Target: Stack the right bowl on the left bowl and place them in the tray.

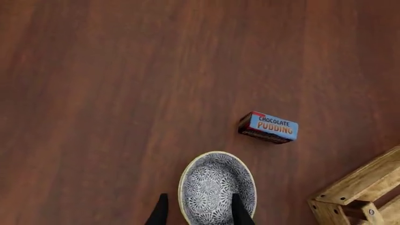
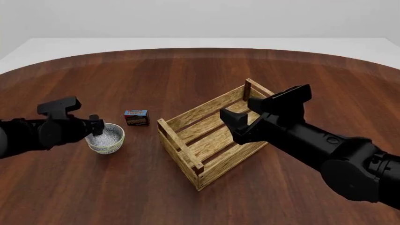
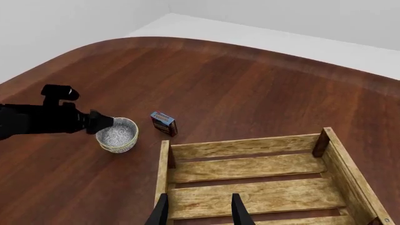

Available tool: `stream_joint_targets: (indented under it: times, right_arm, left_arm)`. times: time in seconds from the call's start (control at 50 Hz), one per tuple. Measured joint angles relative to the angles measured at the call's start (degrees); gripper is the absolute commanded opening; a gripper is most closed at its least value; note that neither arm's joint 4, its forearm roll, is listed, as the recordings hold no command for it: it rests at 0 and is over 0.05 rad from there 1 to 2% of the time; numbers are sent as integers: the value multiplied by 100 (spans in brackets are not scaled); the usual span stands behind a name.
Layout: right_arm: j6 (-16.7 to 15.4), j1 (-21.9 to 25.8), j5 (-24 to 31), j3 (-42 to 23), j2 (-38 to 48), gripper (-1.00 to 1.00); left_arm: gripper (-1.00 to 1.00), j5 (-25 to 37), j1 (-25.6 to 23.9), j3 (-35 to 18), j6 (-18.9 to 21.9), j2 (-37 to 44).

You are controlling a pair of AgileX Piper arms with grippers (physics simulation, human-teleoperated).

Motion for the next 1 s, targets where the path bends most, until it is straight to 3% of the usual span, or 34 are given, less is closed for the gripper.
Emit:
stream_joint_targets:
  times: [0.54, 1.0]
  right_arm:
    - [-3, 3, 35, 23, -88, 100]
    - [5, 13, 86, 36, -192, 100]
  left_arm:
    - [100, 896, -440, -458, 1119, -495]
    - [100, 1180, -673, -783, 1747, -18]
